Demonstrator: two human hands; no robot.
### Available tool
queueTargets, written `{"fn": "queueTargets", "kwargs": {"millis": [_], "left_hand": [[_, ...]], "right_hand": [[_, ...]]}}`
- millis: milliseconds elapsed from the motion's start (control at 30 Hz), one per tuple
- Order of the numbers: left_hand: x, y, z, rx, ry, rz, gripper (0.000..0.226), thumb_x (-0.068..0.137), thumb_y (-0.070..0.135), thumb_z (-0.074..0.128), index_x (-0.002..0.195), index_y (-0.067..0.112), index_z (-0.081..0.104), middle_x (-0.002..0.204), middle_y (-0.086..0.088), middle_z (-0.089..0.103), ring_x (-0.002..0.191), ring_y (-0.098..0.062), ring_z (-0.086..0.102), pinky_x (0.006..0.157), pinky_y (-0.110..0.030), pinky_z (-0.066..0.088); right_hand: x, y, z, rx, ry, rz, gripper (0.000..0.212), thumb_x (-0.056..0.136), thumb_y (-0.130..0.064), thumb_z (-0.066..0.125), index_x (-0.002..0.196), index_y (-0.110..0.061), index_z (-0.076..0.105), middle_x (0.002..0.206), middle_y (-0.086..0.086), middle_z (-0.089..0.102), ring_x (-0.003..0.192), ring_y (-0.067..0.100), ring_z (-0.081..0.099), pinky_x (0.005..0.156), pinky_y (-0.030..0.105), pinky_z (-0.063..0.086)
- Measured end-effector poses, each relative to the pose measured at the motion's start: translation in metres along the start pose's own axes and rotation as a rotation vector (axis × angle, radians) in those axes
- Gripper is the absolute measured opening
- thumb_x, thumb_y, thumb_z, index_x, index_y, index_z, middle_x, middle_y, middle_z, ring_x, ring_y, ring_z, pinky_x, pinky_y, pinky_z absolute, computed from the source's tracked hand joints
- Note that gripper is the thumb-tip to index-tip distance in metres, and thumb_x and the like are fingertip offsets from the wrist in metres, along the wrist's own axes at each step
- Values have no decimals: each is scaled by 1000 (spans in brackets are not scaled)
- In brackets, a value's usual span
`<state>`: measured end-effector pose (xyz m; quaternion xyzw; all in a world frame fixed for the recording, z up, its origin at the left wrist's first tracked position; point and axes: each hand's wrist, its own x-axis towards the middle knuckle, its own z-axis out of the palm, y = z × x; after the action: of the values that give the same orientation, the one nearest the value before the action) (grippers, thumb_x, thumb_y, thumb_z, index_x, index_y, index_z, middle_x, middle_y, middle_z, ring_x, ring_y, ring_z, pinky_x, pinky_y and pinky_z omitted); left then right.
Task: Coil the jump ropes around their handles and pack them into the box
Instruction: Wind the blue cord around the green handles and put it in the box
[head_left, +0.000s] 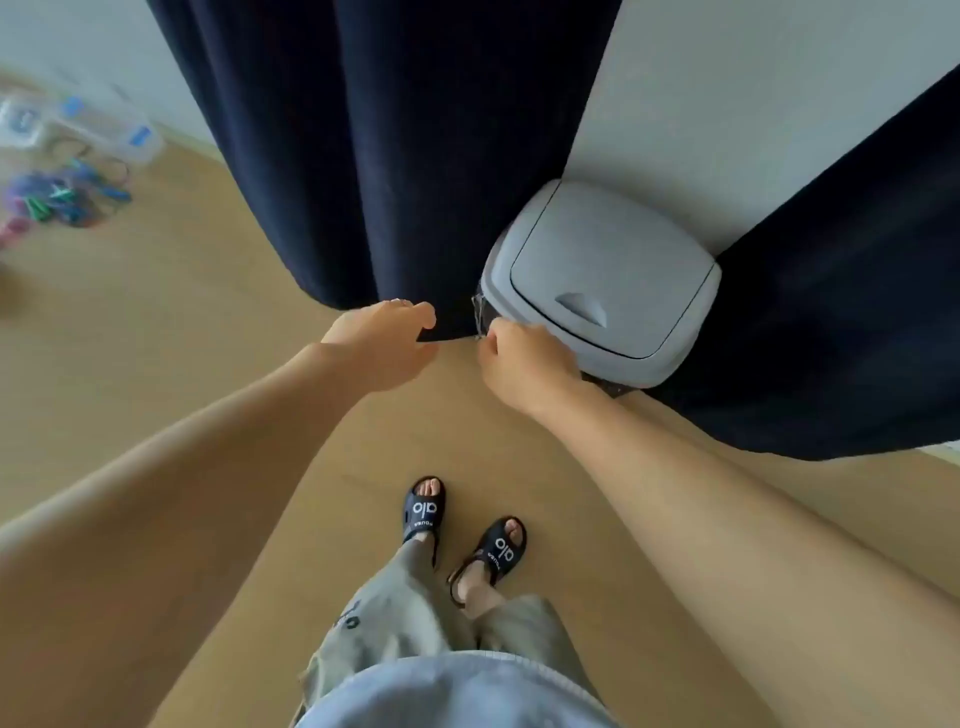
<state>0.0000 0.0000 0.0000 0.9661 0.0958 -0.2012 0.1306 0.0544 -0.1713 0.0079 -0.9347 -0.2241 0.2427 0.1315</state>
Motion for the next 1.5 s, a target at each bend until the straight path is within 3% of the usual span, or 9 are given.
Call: {"fn": "queueTargets", "kwargs": {"millis": [233, 433, 667, 867, 967, 1067, 1133, 1300, 1500], "left_hand": [[-40, -66, 46, -64, -73, -158, 37, 101, 44, 41, 132, 27, 51, 127, 1, 58, 107, -26, 59, 81, -37, 50], [-77, -157, 61, -175, -104, -290, 36, 100, 47, 40, 130, 30, 52, 127, 2, 58, 103, -24, 60, 75, -34, 50], [-128, -306, 50, -300, -61, -425, 34, 96, 47, 48, 126, 32, 54, 120, 6, 59, 100, -21, 60, 74, -33, 50], [-172, -424, 36, -368, -16, -539, 29, 95, 42, 50, 119, 30, 58, 116, 6, 61, 96, -21, 61, 66, -30, 45], [-179, -472, 25, -368, -15, -585, 24, 94, 41, 47, 111, 29, 59, 108, 6, 59, 89, -21, 59, 61, -29, 42], [-178, -521, 9, -370, -31, -620, 13, 94, 34, 45, 86, 26, 51, 85, 5, 51, 69, -19, 51, 56, -27, 37], [-176, -554, -1, -370, -38, -645, 14, 93, 32, 45, 81, 26, 47, 84, 2, 53, 68, -21, 50, 55, -27, 38], [-166, -651, -27, -409, 29, -757, 19, 95, 34, 45, 104, 26, 59, 100, 3, 62, 80, -24, 62, 61, -30, 47], [-165, -765, -69, -476, 94, -803, 21, 94, 30, 47, 77, 19, 52, 83, -3, 58, 67, -25, 55, 53, -28, 38]], "right_hand": [[1, -64, 62, -90, -196, -77, 17, 99, -27, 38, 91, -17, 49, 96, 6, 56, 88, 32, 57, 75, 37, 48], [10, -141, 98, -120, -358, -97, 24, 98, -25, 39, 111, -17, 58, 106, 7, 60, 87, 30, 58, 67, 32, 46], [50, -293, 149, -213, -383, -192, 22, 98, -24, 39, 107, -17, 58, 102, 6, 62, 87, 28, 60, 76, 39, 55], [80, -422, 181, -283, -405, -295, 24, 99, -26, 38, 105, -15, 59, 102, 6, 62, 89, 30, 60, 73, 37, 52], [99, -476, 195, -281, -421, -339, 26, 99, -26, 38, 106, -13, 59, 106, 8, 61, 92, 33, 60, 81, 40, 53], [124, -525, 209, -291, -436, -375, 27, 99, -26, 39, 105, -11, 60, 108, 11, 62, 95, 35, 60, 85, 43, 53], [147, -556, 220, -292, -452, -389, 28, 98, -27, 40, 105, -10, 60, 107, 12, 63, 96, 36, 61, 87, 44, 53], [218, -641, 250, -220, -544, -386, 26, 99, -28, 41, 79, -15, 52, 93, 7, 60, 82, 31, 57, 70, 32, 47], [279, -758, 270, -194, -575, -379, 30, 96, -27, 42, 69, -15, 42, 74, 4, 57, 64, 25, 50, 63, 31, 41]]}}
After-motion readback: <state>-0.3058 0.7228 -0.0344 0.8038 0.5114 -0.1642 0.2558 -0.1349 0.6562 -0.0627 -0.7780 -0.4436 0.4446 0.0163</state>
